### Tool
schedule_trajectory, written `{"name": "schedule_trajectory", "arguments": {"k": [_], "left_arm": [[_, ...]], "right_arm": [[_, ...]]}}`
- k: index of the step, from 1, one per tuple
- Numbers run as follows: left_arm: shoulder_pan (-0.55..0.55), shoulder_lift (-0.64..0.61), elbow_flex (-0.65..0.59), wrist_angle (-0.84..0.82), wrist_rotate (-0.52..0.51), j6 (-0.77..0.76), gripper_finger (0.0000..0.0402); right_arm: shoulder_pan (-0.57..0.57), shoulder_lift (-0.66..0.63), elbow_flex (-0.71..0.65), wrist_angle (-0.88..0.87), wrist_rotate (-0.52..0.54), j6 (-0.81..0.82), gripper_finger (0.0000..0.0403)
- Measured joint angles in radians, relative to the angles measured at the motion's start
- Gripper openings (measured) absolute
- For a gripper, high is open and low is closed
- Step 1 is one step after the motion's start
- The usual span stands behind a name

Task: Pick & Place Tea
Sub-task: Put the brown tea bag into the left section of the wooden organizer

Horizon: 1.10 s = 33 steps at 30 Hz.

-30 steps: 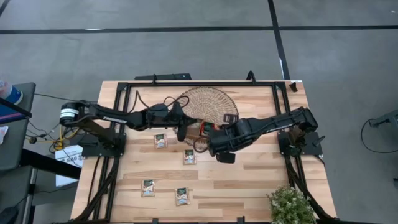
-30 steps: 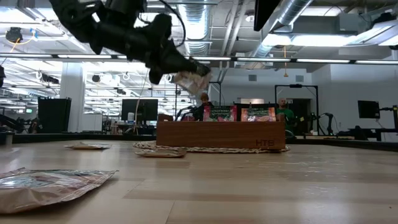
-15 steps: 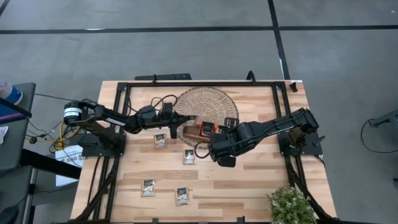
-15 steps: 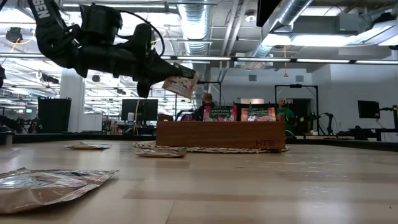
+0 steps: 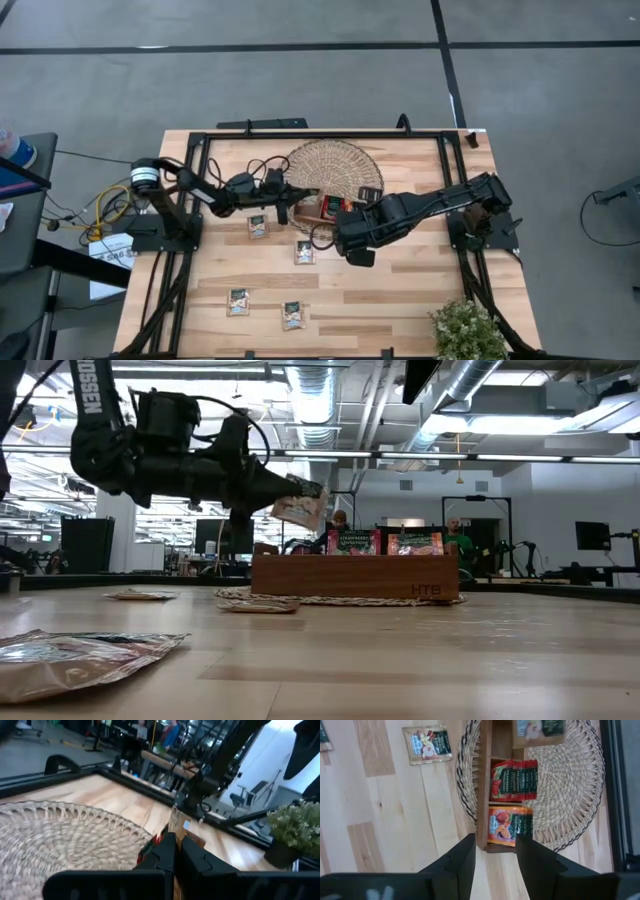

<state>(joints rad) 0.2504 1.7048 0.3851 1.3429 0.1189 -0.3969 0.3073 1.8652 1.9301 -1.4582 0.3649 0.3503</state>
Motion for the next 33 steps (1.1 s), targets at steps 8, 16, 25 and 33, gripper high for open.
{"name": "schedule_trajectory", "arguments": {"k": [8,16,25,33], "left_arm": [[-0.001,0.063,0.001,0.03,0.012,-0.001,0.0],[-0.001,0.094,0.002,0.049,-0.01,0.029,0.0],[0.043,0.146,0.004,0.073,-0.01,0.029,0.0],[0.048,0.147,0.004,0.074,0.009,0.027,0.0]], "right_arm": [[0.0,0.0,0.0,0.0,0.0,0.009,0.0134],[0.0,0.0,0.0,0.001,-0.001,0.009,0.0132],[0.0,0.0,0.0,0.009,-0.002,0.009,0.0134],[-0.003,0.001,0.0,0.037,-0.002,0.009,0.0134]]}}
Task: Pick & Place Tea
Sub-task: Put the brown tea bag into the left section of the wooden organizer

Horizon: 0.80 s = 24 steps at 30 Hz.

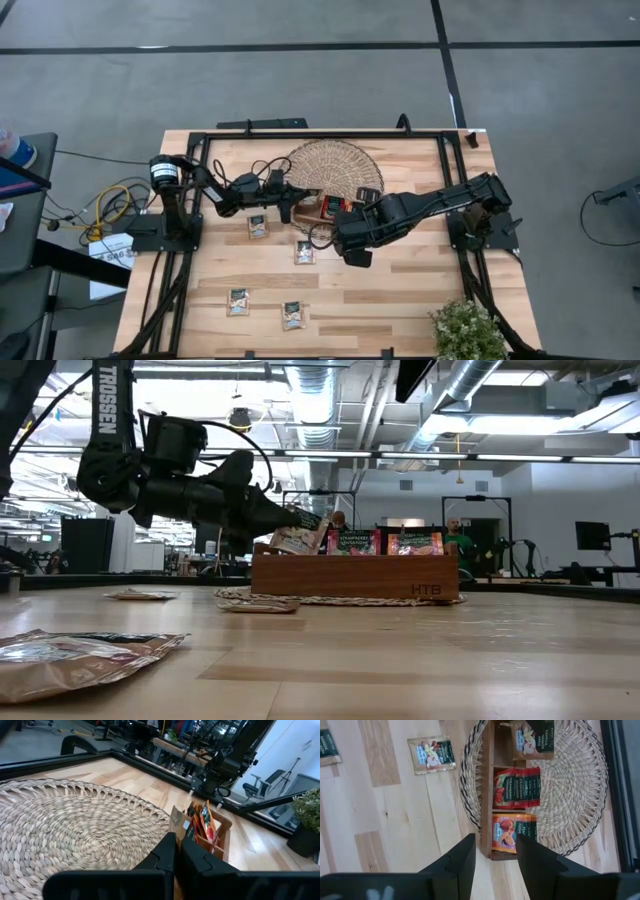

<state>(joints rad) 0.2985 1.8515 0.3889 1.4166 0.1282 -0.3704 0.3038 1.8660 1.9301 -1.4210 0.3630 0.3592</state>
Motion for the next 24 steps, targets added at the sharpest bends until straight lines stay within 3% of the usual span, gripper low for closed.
{"name": "schedule_trajectory", "arguments": {"k": [24], "left_arm": [[0.002,-0.001,0.039,-0.047,0.01,-0.004,0.0]], "right_arm": [[-0.012,0.0,0.0,0.001,0.0,0.0,0.0134]]}}
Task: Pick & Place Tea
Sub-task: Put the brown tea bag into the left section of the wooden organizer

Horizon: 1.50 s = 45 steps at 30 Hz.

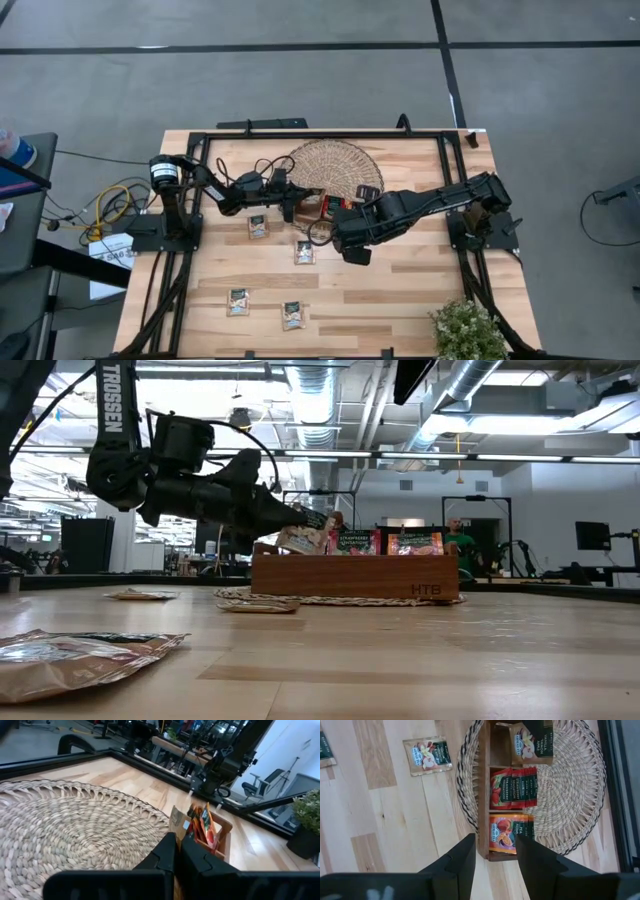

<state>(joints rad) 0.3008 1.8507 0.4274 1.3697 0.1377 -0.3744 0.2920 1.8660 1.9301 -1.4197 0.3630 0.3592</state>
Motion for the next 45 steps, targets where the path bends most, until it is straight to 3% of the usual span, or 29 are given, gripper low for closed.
{"name": "schedule_trajectory", "arguments": {"k": [9,17,45], "left_arm": [[0.0,0.02,0.0,0.018,-0.016,-0.006,0.0],[0.001,0.131,0.0,0.185,-0.019,-0.051,0.0],[0.002,0.133,0.0,0.14,-0.065,-0.024,0.0]], "right_arm": [[0.0,0.0,0.0,0.0,0.0,0.0,0.0134],[0.002,0.0,0.0,0.004,-0.011,0.007,0.0134],[0.002,0.0,0.0,0.008,-0.029,0.008,0.0134]]}}
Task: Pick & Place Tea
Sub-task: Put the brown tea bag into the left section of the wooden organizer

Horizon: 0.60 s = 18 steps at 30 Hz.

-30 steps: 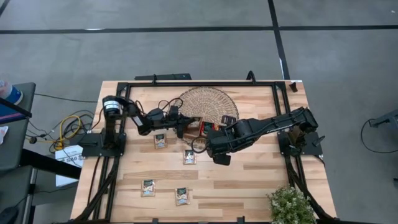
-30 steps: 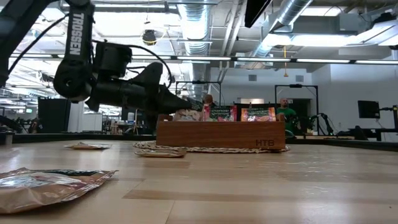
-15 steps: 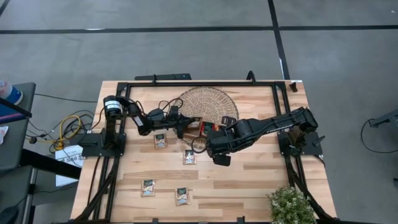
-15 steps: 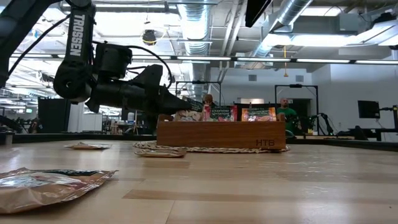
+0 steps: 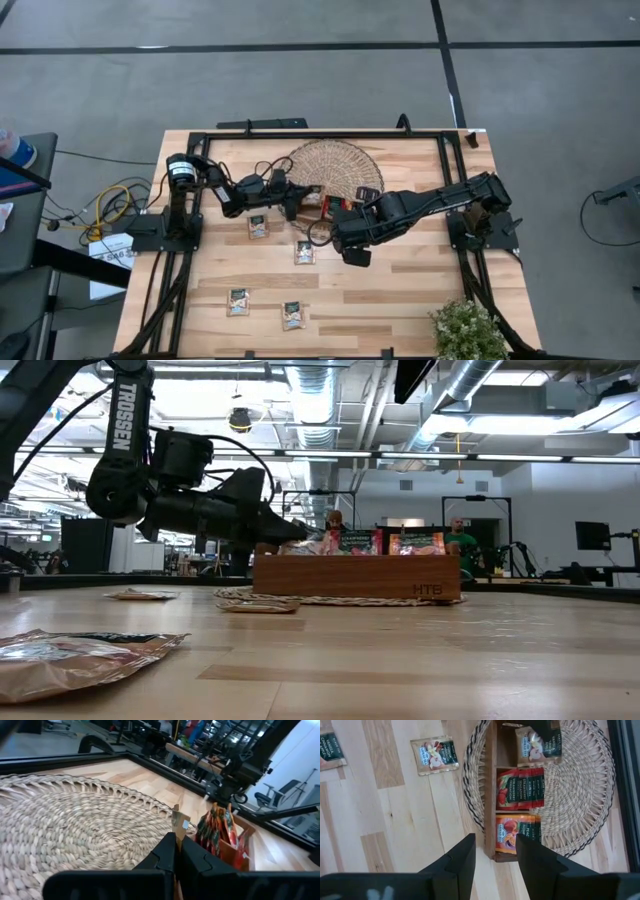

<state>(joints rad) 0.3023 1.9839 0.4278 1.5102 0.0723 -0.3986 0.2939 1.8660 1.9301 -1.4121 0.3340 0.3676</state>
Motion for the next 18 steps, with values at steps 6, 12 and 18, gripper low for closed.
{"name": "schedule_trajectory", "arguments": {"k": [6,12,18], "left_arm": [[-0.001,0.0,0.0,0.003,0.014,-0.003,0.0008],[-0.001,0.0,0.0,0.007,0.015,-0.003,0.0041],[-0.001,0.0,0.0,0.019,0.015,-0.001,0.0075]], "right_arm": [[0.0,0.0,0.0,0.0,0.0,0.0,0.0134],[0.0,0.0,0.0,0.001,0.0,0.0,0.0134],[0.0,0.0,0.0,0.004,0.0,0.0,0.0134]]}}
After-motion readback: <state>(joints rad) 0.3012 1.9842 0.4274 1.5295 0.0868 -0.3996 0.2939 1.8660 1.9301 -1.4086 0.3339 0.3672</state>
